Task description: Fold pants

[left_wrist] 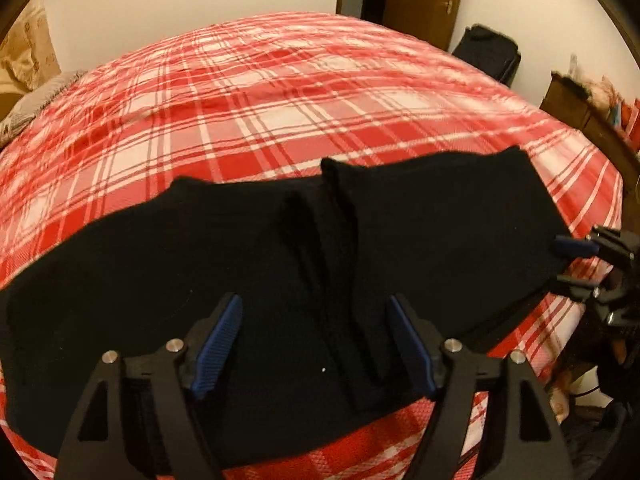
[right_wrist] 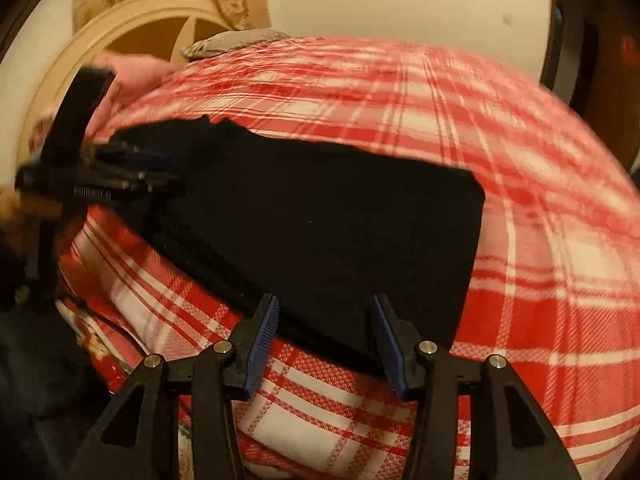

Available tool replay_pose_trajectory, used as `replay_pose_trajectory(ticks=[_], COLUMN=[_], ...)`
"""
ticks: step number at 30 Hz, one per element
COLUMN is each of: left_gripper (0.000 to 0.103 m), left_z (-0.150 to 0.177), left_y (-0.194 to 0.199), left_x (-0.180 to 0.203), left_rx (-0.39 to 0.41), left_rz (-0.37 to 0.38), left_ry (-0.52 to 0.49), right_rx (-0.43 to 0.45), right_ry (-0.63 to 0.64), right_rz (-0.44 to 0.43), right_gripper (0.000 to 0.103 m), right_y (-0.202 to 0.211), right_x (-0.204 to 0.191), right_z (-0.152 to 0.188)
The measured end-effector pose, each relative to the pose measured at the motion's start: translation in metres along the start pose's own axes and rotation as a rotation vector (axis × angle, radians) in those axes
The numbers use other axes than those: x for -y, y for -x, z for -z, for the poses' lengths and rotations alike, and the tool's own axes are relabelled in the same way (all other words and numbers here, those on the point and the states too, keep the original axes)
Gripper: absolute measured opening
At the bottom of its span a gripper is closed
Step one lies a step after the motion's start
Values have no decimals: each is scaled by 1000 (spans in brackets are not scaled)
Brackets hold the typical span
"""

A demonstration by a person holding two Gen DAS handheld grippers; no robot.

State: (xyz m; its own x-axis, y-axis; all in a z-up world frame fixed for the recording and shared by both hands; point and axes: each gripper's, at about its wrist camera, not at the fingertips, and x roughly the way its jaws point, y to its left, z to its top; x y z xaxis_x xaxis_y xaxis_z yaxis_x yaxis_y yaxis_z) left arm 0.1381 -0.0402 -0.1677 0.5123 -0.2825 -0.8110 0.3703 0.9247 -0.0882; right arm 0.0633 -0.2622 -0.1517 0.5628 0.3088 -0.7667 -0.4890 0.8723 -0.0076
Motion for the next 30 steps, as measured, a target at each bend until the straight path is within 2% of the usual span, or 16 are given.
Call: replay_pose_trajectory(ticks=[2, 6, 13, 16, 19, 22, 24, 25, 27, 30], left_gripper=[77, 77, 77, 77, 77, 77, 77, 77, 77, 77], left_z=[-1, 0, 11, 18, 23, 28, 31, 31, 33, 40], left_y=[5, 18, 33, 36, 37, 39, 42, 44, 52, 71], left_x=[-2, -9, -35, -51, -65, -77, -84, -87, -97, -127], left_rx=[5, 29, 39, 28, 20, 16, 18, 24, 40, 75], left_rz=[8, 1, -54, -72, -85, -96, -104, -107, -127, -189], left_ry=[5, 11, 45, 68, 88, 108, 120, 123, 128, 163], right_rx=[38, 75, 84, 56, 28, 9, -38, -9, -14, 38], right_ry=[25, 100, 147, 152, 137, 144, 143, 136, 127, 116], right_rz=[-41, -31, -69, -88, -129, -125, -114, -116, -119, -120], right_gripper=[50, 50, 50, 50, 50, 50, 51, 52, 53, 53], right_y=[9, 8, -39, -63, -81, -98, -116, -114, -110, -86], right_x=[-9, -32, -65, -78, -85, -88, -89, -88, -88, -82], right_z=[-10, -37, -90, -107, -117, -119, -118, -117, -117, -110])
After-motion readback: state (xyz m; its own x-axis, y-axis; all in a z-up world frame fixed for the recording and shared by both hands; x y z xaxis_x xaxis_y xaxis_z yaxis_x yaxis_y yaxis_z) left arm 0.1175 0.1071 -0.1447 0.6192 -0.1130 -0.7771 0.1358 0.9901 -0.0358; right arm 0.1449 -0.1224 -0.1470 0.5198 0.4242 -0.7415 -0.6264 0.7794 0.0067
